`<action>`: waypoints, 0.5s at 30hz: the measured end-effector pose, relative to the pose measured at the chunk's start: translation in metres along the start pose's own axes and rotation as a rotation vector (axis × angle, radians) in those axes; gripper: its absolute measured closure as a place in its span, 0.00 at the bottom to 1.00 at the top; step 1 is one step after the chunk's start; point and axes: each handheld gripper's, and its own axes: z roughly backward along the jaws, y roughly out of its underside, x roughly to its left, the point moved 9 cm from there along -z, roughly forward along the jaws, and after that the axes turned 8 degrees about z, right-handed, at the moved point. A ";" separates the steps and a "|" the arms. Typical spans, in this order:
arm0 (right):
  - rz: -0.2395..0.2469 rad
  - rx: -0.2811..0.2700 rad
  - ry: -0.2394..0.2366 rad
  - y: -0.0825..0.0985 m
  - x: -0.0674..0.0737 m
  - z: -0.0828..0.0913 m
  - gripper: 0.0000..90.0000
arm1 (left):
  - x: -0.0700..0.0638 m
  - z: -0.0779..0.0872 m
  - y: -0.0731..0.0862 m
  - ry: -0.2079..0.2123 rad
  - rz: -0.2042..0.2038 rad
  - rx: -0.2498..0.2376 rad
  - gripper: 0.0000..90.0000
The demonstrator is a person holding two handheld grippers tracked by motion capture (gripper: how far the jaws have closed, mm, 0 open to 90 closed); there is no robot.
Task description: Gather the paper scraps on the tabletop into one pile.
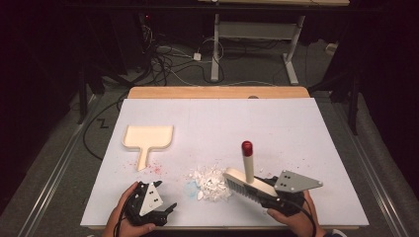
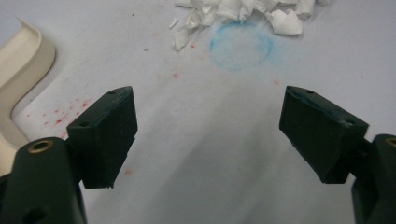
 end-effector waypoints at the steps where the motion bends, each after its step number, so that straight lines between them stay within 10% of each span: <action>1: -0.013 -0.002 -0.001 0.000 -0.004 0.006 0.75 | 0.000 0.000 0.000 -0.001 -0.004 0.002 0.20; 7: -0.027 0.035 0.068 0.014 -0.022 0.057 0.75 | -0.002 0.001 0.000 -0.001 -0.003 -0.001 0.20; 15: -0.055 0.119 0.032 0.055 -0.027 0.085 0.75 | -0.003 0.000 -0.001 0.001 -0.012 0.000 0.20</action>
